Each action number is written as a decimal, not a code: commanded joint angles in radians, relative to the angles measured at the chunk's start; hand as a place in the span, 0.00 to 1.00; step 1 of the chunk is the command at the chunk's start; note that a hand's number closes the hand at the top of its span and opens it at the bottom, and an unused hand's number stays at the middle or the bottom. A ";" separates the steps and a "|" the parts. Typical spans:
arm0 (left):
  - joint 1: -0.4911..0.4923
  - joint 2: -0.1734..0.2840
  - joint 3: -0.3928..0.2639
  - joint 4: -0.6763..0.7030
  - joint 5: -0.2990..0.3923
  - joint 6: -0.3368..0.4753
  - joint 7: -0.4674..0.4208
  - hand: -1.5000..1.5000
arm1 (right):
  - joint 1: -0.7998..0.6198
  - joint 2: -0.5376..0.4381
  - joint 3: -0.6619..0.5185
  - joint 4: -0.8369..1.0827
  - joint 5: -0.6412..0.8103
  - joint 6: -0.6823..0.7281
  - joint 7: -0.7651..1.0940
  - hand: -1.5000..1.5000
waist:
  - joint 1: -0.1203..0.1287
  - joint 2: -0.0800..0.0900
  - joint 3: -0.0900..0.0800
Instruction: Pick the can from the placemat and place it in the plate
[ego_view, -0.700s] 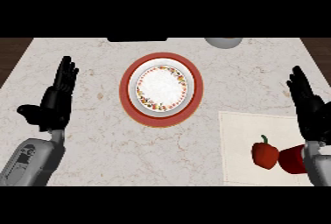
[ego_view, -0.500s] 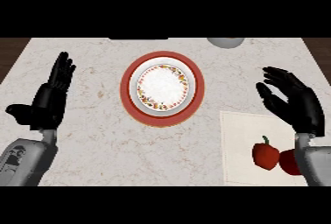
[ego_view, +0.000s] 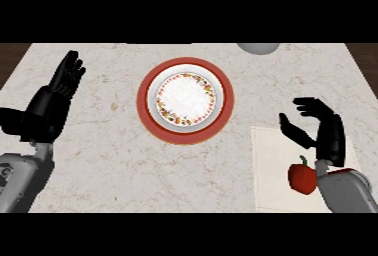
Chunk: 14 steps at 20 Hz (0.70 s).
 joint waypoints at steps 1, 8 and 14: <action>0.041 -0.015 -0.022 -0.036 -0.006 -0.005 0.009 0.50 | 0.068 0.170 -0.010 -0.005 0.052 -0.260 -0.107 0.00 | -0.004 -0.003 0.005; 0.083 0.016 0.047 -0.102 0.008 -0.059 0.049 0.50 | 0.231 0.156 0.073 -0.318 0.234 -0.312 -0.030 0.00 | -0.015 -0.005 0.002; 0.083 0.038 0.054 -0.128 0.007 -0.058 0.081 0.50 | 0.216 -0.027 0.001 -0.413 0.431 0.015 0.413 0.00 | -0.019 -0.012 -0.003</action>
